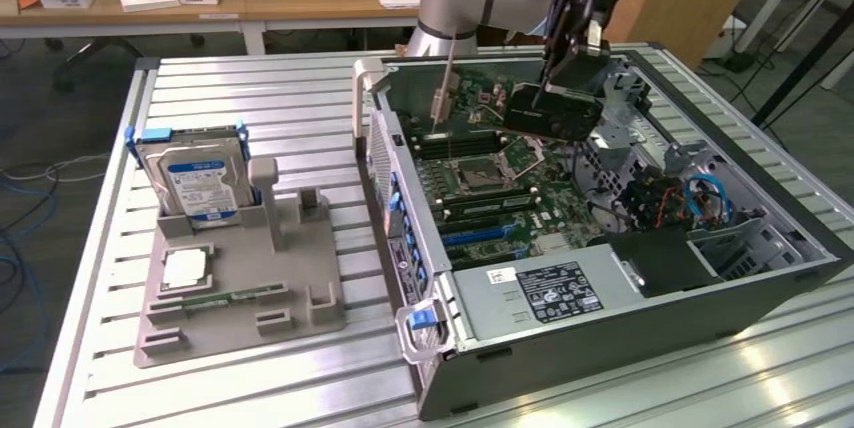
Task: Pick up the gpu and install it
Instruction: 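Insert the gpu into the slot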
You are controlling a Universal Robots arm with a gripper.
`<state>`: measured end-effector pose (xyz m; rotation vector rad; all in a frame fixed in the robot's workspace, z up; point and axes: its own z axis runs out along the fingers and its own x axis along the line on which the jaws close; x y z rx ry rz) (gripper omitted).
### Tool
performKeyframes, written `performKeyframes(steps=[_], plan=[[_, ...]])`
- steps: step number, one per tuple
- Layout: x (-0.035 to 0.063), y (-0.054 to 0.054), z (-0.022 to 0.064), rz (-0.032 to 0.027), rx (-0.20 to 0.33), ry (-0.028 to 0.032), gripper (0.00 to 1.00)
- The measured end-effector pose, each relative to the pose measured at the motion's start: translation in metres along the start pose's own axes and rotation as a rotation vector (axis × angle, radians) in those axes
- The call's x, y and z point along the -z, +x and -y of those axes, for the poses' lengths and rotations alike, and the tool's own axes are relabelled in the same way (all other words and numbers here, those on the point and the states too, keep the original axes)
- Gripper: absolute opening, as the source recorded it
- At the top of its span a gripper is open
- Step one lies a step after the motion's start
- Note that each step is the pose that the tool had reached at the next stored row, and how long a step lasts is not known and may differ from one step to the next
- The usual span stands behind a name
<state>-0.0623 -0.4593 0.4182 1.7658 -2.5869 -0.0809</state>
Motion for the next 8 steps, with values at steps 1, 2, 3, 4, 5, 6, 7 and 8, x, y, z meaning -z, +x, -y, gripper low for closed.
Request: performKeyframes(steps=[1,2,3,4,5,6,7,8], plan=[[0.0000,0.0000,0.0000,-0.0003,0.006,-0.0001,0.26],[0.0000,0.0000,0.0000,-0.0005,0.011,-0.0003,0.26],[0.0000,0.0000,0.0000,-0.0007,0.016,-0.0003,0.26],[0.0000,0.0000,0.0000,-0.0010,0.021,-0.0005,0.26],[0.0000,0.0000,0.0000,-0.0012,0.027,-0.0006,0.26],[0.0000,0.0000,0.0000,-0.0015,0.032,-0.0007,0.26],[0.0000,0.0000,0.0000,-0.0017,0.037,-0.0008,0.26],[0.0000,0.0000,0.0001,-0.0020,0.042,-0.0009,0.26]])
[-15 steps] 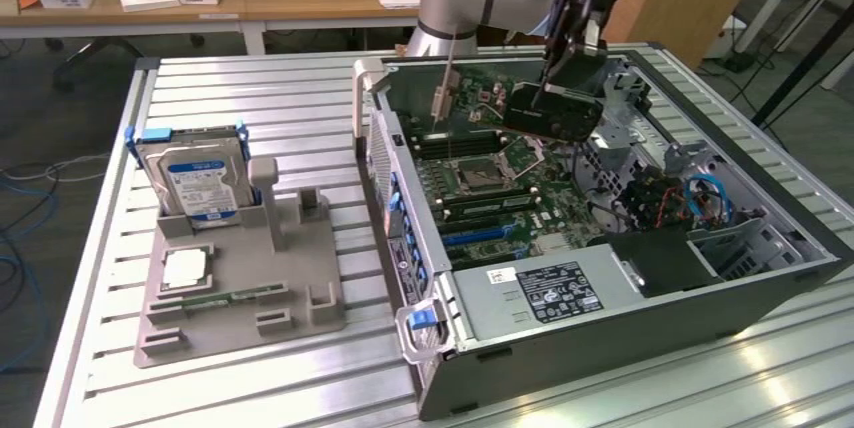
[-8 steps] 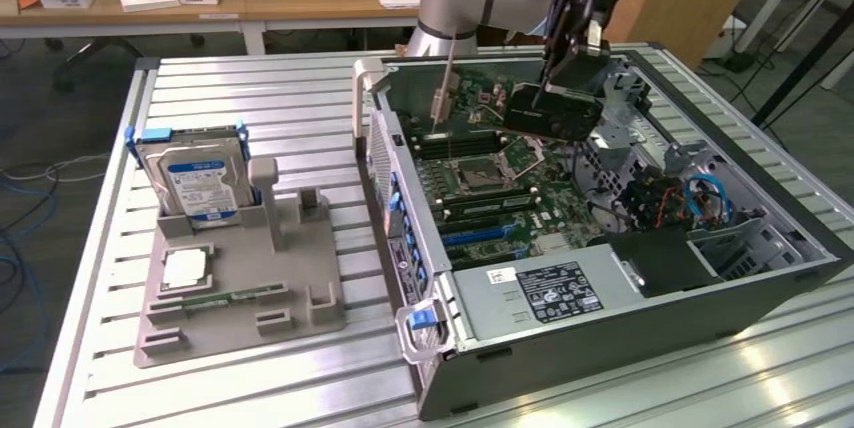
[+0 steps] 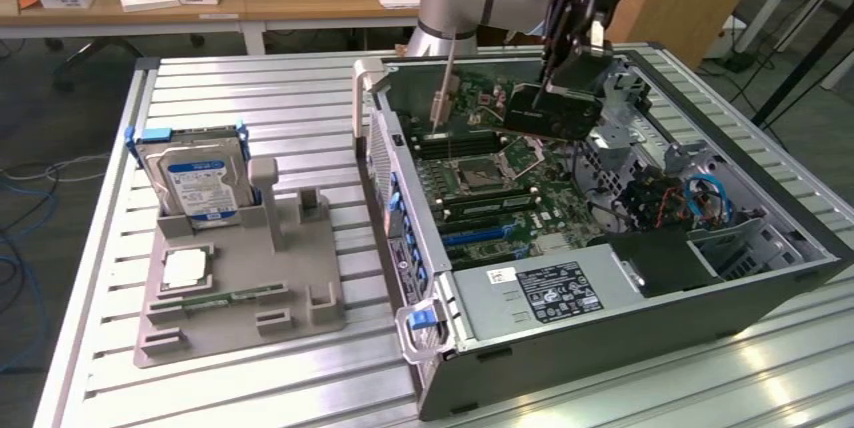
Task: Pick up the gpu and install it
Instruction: 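Insert the gpu into the slot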
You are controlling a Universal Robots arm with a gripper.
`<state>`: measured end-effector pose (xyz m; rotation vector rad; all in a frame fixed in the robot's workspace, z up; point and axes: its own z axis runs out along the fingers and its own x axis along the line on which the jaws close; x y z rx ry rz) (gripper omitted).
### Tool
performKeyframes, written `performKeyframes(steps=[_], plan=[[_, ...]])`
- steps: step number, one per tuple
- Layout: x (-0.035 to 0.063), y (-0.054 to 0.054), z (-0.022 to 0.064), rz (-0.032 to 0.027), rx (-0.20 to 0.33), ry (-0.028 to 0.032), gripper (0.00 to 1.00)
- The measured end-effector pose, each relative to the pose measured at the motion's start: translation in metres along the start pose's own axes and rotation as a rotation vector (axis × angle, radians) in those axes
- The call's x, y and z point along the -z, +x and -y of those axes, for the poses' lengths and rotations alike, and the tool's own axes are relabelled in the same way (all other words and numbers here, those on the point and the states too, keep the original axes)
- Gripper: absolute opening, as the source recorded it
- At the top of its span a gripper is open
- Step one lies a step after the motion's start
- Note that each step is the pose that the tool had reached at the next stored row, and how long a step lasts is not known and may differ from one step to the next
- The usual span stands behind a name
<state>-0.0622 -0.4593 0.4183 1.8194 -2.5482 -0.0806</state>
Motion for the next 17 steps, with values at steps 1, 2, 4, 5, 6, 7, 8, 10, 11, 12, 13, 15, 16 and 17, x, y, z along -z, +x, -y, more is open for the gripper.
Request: performKeyframes(steps=[1,2,4,5,6,7,8,10,11,12,13,15,16,17], plan=[[0.0000,0.0000,0.0000,-0.0003,0.005,-0.0001,0.26],[0.0000,0.0000,0.0000,-0.0005,0.010,-0.0003,0.26],[0.0000,0.0000,0.0000,-0.0010,0.020,-0.0005,0.26],[0.0000,0.0000,0.0000,-0.0012,0.025,-0.0006,0.26],[0.0000,0.0000,0.0000,-0.0014,0.030,-0.0007,0.26],[0.0000,0.0000,0.0000,-0.0017,0.035,-0.0008,0.26],[0.0000,0.0000,0.0000,-0.0019,0.040,-0.0009,0.26],[0.0000,0.0000,0.0000,-0.0023,0.051,-0.0012,0.26],[0.0000,0.0000,0.0000,-0.0027,0.057,-0.0013,0.26],[0.0000,0.0000,0.0000,-0.0030,0.062,-0.0014,0.26],[0.0000,0.0000,0.0000,-0.0032,0.068,-0.0015,0.26],[0.0000,0.0000,0.0000,-0.0037,0.079,-0.0018,0.26],[0.0000,0.0000,0.0000,-0.0040,0.084,-0.0019,0.26],[0.0000,0.0000,0.0000,-0.0043,0.089,-0.0020,0.26]])
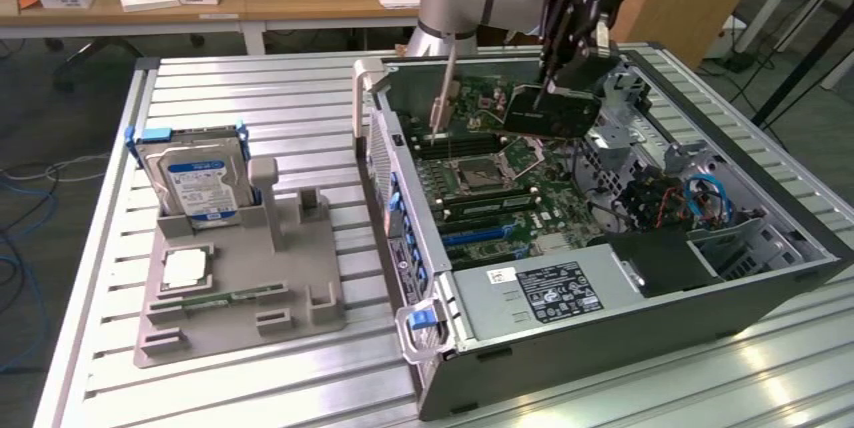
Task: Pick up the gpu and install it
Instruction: 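Insert the gpu into the slot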
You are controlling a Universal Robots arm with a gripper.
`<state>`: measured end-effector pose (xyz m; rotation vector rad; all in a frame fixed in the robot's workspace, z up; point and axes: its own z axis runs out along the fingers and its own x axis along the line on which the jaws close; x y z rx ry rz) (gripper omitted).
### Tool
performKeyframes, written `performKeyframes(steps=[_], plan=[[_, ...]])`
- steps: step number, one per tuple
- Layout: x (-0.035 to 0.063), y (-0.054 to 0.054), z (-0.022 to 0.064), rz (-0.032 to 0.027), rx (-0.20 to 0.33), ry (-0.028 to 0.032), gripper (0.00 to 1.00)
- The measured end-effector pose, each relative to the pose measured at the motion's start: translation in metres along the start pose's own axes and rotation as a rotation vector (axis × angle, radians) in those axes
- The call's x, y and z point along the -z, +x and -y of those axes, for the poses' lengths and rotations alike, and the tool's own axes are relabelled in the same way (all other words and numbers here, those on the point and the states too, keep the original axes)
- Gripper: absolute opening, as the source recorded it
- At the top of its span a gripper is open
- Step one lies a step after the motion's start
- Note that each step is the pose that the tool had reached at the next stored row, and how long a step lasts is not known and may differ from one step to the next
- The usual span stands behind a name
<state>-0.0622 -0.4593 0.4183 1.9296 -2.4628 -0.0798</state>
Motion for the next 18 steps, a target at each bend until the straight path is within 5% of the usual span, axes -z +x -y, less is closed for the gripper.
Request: performKeyframes(steps=[12,18], plan=[[-0.0001,0.0000,0.0001,-0.0004,0.022,0.0007,0.26],[-0.0006,0.0000,0.0001,0.0026,0.046,0.0171,0.26]])
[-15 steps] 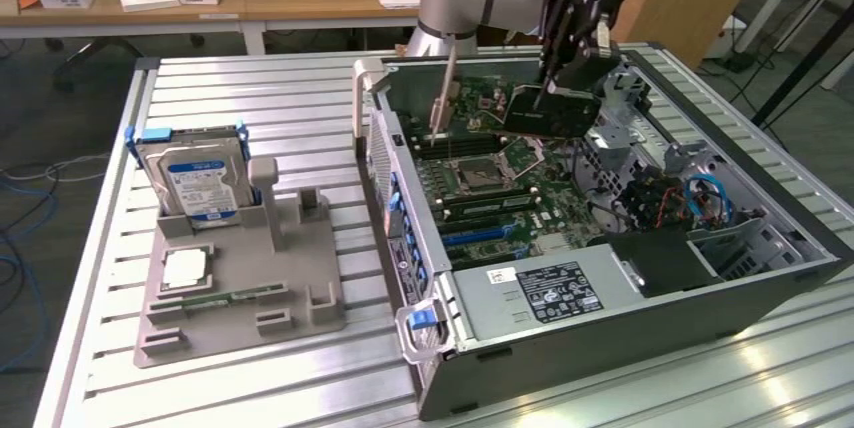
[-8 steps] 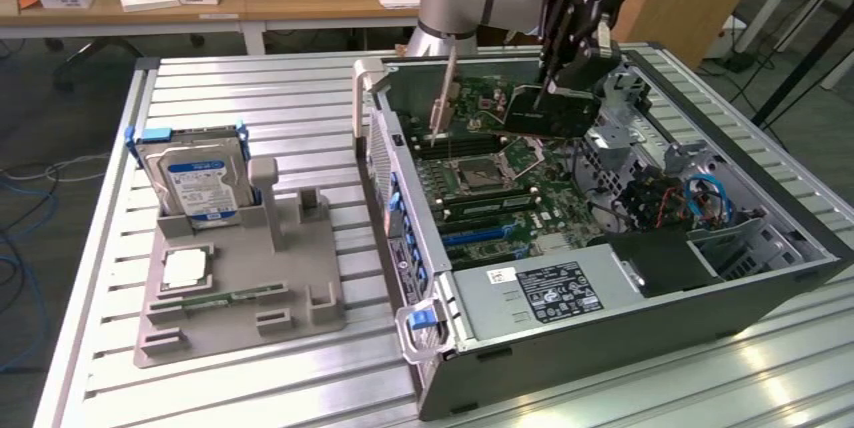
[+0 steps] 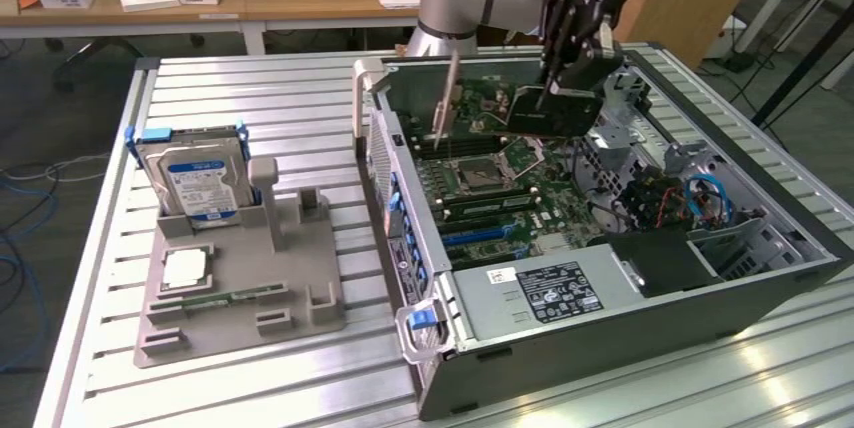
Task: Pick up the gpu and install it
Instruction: 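Insert the gpu into the slot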
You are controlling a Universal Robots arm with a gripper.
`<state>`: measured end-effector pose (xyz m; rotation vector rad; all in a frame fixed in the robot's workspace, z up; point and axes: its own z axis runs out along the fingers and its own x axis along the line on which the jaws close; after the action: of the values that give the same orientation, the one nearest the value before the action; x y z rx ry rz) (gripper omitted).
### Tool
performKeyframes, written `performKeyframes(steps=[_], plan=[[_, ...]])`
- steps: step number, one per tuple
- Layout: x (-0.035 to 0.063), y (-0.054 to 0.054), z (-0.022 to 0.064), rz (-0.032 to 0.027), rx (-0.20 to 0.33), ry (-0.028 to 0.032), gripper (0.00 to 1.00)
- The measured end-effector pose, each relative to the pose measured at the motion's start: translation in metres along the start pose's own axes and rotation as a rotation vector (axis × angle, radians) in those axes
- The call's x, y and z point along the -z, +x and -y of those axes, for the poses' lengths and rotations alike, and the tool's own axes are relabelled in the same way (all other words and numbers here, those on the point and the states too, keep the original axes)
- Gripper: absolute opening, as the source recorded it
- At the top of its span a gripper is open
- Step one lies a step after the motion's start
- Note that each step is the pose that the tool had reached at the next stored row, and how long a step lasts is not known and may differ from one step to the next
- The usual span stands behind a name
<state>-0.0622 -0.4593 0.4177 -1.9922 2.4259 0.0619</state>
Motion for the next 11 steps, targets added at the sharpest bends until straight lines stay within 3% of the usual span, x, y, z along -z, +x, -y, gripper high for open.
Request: performKeyframes(steps=[6,11], plan=[[-0.0016,0.0000,0.0001,0.0006,0.081,0.0126,0.26],[-0.0020,0.0000,0.0003,0.0007,0.114,0.0154,0.26]])
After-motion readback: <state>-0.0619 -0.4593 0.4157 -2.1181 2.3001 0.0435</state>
